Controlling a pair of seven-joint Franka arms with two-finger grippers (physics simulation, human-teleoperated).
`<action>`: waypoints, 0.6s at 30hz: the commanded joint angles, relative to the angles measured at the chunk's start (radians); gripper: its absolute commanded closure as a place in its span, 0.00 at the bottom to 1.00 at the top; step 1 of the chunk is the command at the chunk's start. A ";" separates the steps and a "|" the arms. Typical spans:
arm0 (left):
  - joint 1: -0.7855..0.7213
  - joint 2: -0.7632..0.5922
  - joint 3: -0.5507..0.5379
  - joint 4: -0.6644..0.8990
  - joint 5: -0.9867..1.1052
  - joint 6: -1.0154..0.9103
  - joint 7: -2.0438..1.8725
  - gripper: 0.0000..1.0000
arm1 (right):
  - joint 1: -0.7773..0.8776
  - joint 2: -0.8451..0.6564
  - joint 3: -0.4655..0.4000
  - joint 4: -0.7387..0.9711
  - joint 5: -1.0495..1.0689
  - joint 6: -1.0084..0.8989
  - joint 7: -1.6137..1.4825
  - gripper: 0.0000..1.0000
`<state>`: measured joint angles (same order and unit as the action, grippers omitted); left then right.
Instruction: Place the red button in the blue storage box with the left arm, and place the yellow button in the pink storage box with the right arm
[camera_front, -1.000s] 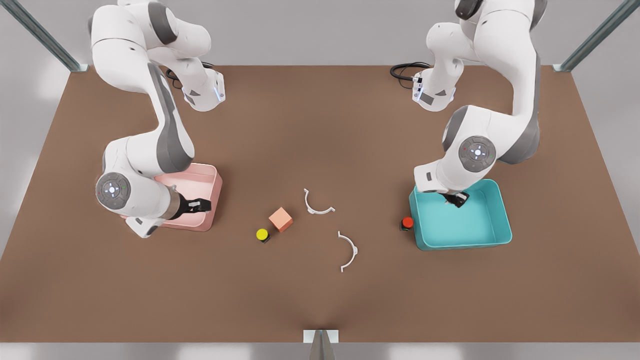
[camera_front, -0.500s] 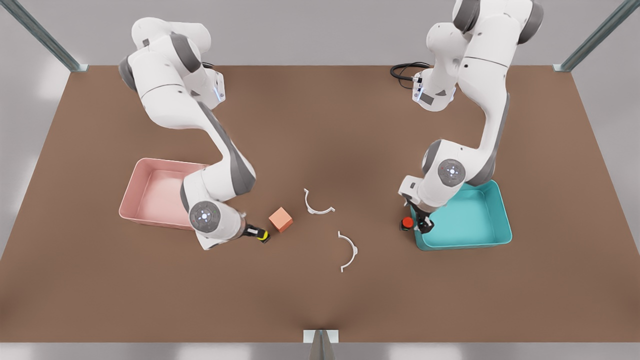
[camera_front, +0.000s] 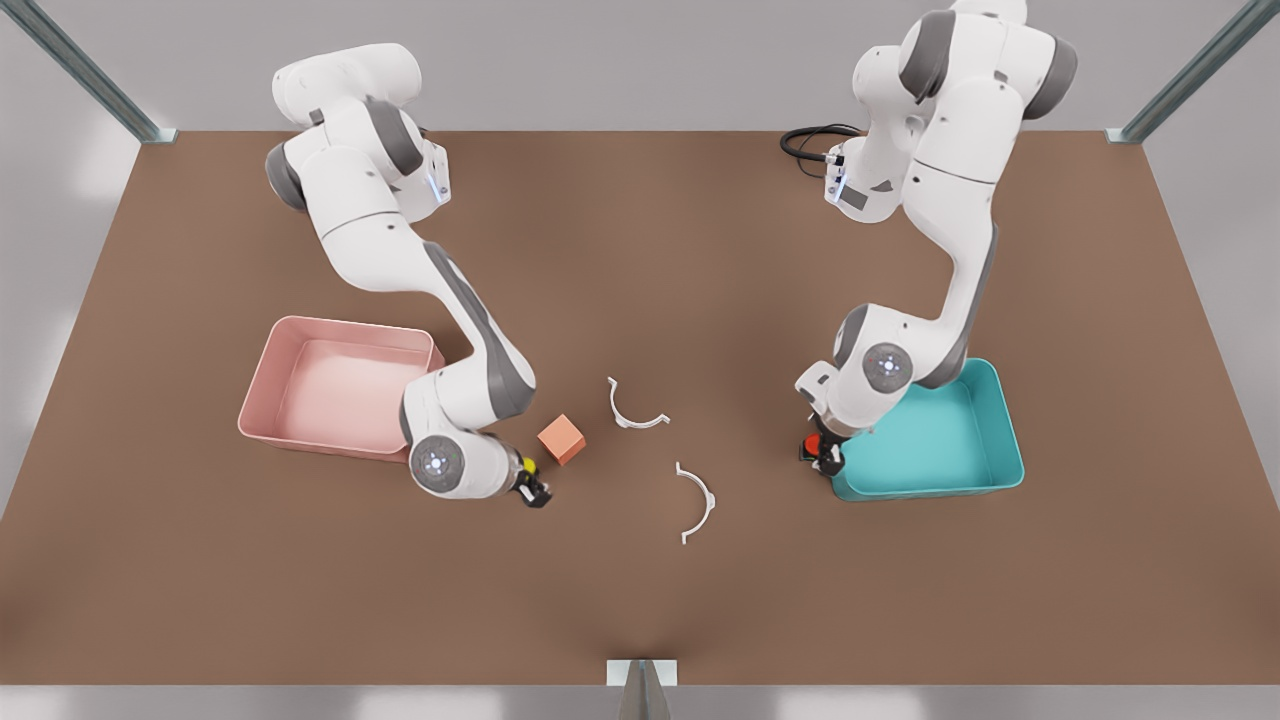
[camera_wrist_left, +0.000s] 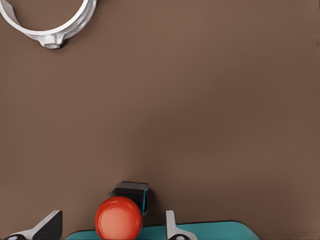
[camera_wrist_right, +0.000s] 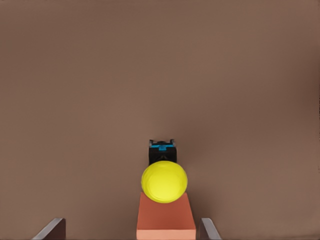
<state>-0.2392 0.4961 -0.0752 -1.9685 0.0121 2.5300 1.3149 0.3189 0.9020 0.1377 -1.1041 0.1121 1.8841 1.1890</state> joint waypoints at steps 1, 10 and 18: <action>0.000 0.012 0.000 0.000 0.000 0.021 0.208 0.00 | 0.009 0.012 0.000 -0.002 -0.035 0.009 0.331 0.00; 0.003 0.058 0.000 0.002 0.000 0.035 0.167 0.00 | 0.020 0.055 0.000 -0.026 -0.094 0.041 0.327 0.00; 0.000 0.078 0.000 0.008 0.003 0.033 0.115 0.27 | -0.014 0.008 0.034 -0.217 -0.092 0.328 0.273 0.00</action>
<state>-0.2387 0.5736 -0.0751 -1.9622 0.0145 2.5612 1.4107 0.3053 0.9114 0.1716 -1.3179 0.0203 2.0900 1.3810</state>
